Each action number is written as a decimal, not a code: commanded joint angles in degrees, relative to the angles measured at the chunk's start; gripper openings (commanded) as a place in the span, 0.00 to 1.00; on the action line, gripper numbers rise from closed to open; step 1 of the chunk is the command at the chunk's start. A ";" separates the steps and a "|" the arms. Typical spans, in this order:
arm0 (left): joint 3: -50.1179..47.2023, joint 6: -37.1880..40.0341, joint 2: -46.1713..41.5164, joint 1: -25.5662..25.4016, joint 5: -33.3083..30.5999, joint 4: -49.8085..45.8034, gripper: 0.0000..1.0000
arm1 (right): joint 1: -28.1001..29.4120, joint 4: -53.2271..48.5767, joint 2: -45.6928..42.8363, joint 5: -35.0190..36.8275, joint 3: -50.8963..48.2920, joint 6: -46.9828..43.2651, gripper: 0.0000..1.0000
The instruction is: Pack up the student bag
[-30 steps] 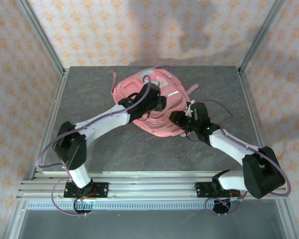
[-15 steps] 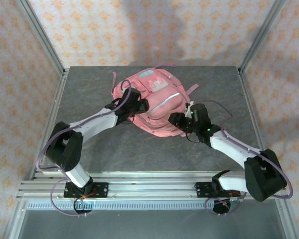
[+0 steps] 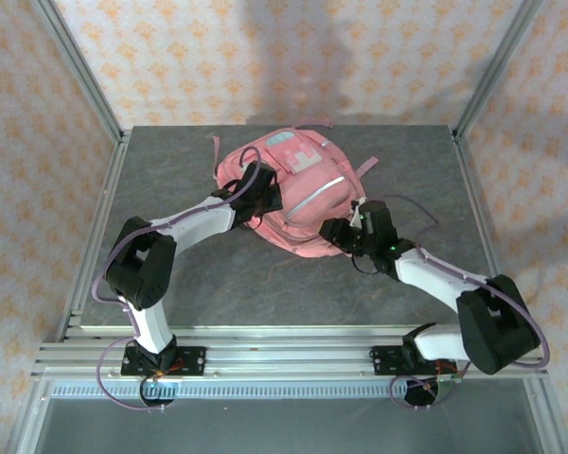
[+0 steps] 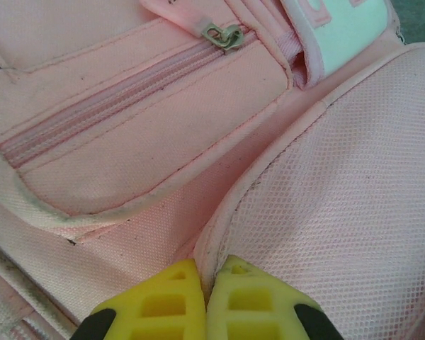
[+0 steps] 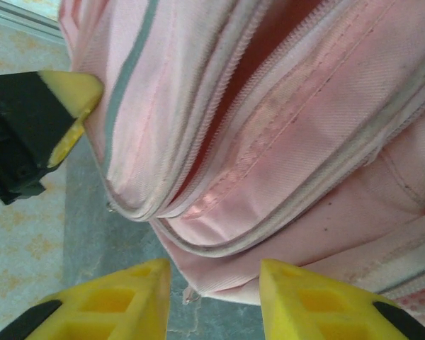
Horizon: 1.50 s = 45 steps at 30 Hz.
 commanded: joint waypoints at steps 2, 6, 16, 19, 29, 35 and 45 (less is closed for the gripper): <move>-1.68 -1.27 -4.48 0.14 2.02 2.71 0.00 | 0.36 0.20 3.54 3.26 5.32 -1.45 0.37; -5.16 -3.66 -7.68 0.13 3.70 4.00 0.00 | 0.17 -2.07 8.97 7.07 11.94 -1.81 0.35; -9.54 -9.89 -11.18 -0.28 6.43 9.21 0.00 | -0.40 -13.69 19.07 16.20 28.31 -6.71 0.37; -8.07 -11.08 -9.89 -0.29 6.85 10.50 0.00 | 0.11 -17.17 15.23 19.63 26.94 -6.82 0.38; -6.70 -13.45 -8.86 -0.36 7.07 13.14 0.00 | 12.71 -24.00 -0.94 29.58 17.80 -6.27 0.50; -6.85 -13.66 -8.67 -0.37 7.44 13.21 0.00 | 21.83 -20.57 7.10 29.37 21.84 -5.67 0.42; -6.66 -13.88 -9.34 -0.55 8.40 13.46 0.00 | 22.38 -23.04 19.26 39.79 33.11 -1.38 0.39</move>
